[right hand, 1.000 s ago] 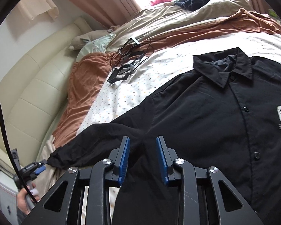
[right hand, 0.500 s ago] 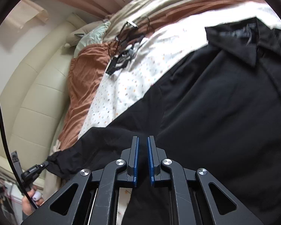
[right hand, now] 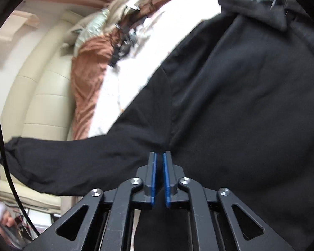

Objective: Fold large clothes

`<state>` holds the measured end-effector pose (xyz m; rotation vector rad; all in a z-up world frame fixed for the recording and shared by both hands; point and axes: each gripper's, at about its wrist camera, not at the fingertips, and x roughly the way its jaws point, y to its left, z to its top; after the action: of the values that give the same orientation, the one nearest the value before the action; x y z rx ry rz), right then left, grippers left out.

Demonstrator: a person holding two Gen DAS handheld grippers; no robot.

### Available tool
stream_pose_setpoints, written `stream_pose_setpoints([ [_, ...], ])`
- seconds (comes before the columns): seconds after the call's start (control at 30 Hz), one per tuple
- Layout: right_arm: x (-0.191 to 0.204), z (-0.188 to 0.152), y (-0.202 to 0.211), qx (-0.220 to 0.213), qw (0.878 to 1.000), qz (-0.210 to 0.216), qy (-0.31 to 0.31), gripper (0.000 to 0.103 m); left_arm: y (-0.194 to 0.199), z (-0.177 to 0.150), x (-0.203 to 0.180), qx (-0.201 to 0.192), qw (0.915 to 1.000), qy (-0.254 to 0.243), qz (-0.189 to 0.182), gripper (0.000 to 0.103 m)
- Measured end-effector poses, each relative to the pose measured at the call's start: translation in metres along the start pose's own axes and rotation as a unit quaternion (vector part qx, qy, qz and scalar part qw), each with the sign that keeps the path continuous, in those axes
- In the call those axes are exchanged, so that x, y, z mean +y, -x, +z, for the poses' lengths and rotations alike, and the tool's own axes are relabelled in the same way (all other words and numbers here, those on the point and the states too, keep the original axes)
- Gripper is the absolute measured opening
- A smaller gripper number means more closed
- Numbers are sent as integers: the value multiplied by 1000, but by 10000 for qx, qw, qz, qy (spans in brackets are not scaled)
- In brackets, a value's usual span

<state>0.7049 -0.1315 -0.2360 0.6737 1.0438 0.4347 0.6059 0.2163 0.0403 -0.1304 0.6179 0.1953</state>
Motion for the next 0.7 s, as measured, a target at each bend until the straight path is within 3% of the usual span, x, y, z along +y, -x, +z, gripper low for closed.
stream_pose_setpoints([
  [0.03,1,-1,10,-71,10000,11,22,21,6,4,-11,-158,9998,-102,56,6],
  [0.13,1,-5,44,-305,9995,74,39,25,25,16,-47,-316,9989,-296,-153,6],
  [0.27,-8,-11,90,-594,9980,-130,148,44,48,28,-98,-475,9965,-510,-462,6],
  [0.43,-36,-18,154,-1163,9931,-94,-126,46,69,34,-158,-615,9917,-846,-746,6],
  [0.7,-97,-30,237,-1809,9805,-462,-607,47,81,36,-249,-648,9825,-1207,-1263,6],
])
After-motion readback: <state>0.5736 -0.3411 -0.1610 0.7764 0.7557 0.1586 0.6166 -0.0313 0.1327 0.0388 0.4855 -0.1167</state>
